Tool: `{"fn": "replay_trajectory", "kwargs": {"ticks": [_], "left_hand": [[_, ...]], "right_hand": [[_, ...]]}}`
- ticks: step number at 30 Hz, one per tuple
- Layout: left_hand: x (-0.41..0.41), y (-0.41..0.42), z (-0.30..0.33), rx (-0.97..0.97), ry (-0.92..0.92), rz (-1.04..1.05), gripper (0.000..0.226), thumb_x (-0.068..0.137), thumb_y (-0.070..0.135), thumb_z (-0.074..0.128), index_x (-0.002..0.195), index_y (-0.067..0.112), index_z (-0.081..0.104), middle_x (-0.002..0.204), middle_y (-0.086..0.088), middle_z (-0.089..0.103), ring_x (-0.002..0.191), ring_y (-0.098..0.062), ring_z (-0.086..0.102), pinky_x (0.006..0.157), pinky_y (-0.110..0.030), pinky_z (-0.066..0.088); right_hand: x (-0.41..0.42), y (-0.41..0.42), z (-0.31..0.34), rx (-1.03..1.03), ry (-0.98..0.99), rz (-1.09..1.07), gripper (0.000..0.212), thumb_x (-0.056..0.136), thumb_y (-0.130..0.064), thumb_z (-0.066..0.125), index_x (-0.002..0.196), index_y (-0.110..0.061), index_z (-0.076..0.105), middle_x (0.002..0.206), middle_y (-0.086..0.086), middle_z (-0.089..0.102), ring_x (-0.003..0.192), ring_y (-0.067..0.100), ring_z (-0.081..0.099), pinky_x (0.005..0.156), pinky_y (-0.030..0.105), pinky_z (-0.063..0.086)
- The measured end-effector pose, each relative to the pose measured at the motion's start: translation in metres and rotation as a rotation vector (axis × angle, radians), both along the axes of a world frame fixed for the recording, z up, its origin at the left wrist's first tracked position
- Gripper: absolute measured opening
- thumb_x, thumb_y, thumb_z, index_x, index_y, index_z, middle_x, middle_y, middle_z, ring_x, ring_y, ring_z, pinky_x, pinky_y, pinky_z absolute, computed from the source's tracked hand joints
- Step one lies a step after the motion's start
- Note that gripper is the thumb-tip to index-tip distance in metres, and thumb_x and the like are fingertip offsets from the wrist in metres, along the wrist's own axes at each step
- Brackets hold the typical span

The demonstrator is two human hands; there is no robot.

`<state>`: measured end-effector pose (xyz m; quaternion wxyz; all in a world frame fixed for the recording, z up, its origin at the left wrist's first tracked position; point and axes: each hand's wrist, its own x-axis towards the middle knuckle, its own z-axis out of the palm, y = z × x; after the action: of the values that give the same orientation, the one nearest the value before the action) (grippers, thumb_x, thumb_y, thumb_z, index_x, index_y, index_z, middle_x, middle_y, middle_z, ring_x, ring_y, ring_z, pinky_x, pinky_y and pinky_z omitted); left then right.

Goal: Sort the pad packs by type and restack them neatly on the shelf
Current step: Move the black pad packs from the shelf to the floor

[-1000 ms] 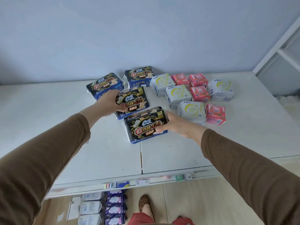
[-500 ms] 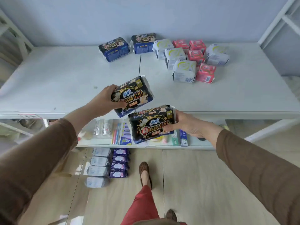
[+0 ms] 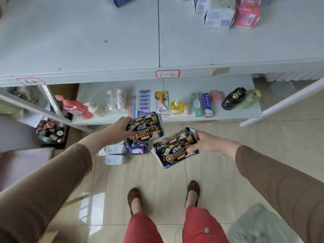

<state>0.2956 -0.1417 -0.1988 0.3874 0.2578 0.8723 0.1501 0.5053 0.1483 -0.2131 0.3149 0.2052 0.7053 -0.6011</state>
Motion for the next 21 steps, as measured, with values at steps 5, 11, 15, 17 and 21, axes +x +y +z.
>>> {"fn": "replay_trajectory", "kwargs": {"ticks": [5,11,15,17,21], "left_hand": [[-0.01,-0.048,-0.086,-0.058,-0.03,-0.061,0.046,0.092,0.027,0.059,0.133,0.012,0.044,0.123,-0.008,0.052,0.103,-0.024,0.054,0.088,-0.037,0.046],[-0.015,-0.079,-0.2,-0.043,0.065,-0.124,0.046,0.082,0.033,0.072,0.122,0.022,0.053,0.108,0.0,0.059,0.086,-0.017,0.056,0.074,-0.033,0.049],[-0.023,-0.068,-0.28,-0.035,0.192,-0.147,0.039,0.08,0.037,0.072,0.115,0.027,0.059,0.102,0.002,0.066,0.094,-0.021,0.055,0.075,-0.036,0.051],[-0.028,-0.058,-0.321,-0.046,0.254,-0.158,0.041,0.08,0.037,0.072,0.117,0.026,0.06,0.101,0.0,0.067,0.105,-0.025,0.05,0.08,-0.041,0.051],[-0.041,-0.027,-0.405,0.034,0.293,-0.154,0.039,0.083,0.026,0.071,0.12,0.022,0.062,0.107,-0.004,0.069,0.104,-0.032,0.048,0.083,-0.04,0.044]], "right_hand": [[0.008,-0.071,-0.068,0.093,-0.101,-0.157,0.053,0.077,0.002,0.072,0.123,-0.017,0.055,0.114,0.005,0.072,0.108,0.019,0.067,0.086,0.026,0.056],[0.008,-0.124,-0.173,0.238,-0.116,-0.268,0.055,0.071,-0.002,0.077,0.113,-0.029,0.056,0.116,-0.001,0.067,0.102,0.011,0.067,0.083,0.022,0.055],[0.001,-0.134,-0.253,0.325,-0.096,-0.265,0.056,0.068,-0.008,0.08,0.115,-0.023,0.055,0.115,0.0,0.067,0.105,0.021,0.067,0.089,0.043,0.056],[-0.005,-0.135,-0.295,0.38,-0.059,-0.26,0.052,0.068,-0.01,0.08,0.112,-0.022,0.056,0.11,0.0,0.068,0.102,0.021,0.065,0.083,0.039,0.056],[-0.02,-0.127,-0.385,0.515,0.009,-0.223,0.049,0.071,-0.018,0.078,0.114,-0.017,0.056,0.104,0.003,0.061,0.104,0.024,0.046,0.074,0.034,0.041]]}}
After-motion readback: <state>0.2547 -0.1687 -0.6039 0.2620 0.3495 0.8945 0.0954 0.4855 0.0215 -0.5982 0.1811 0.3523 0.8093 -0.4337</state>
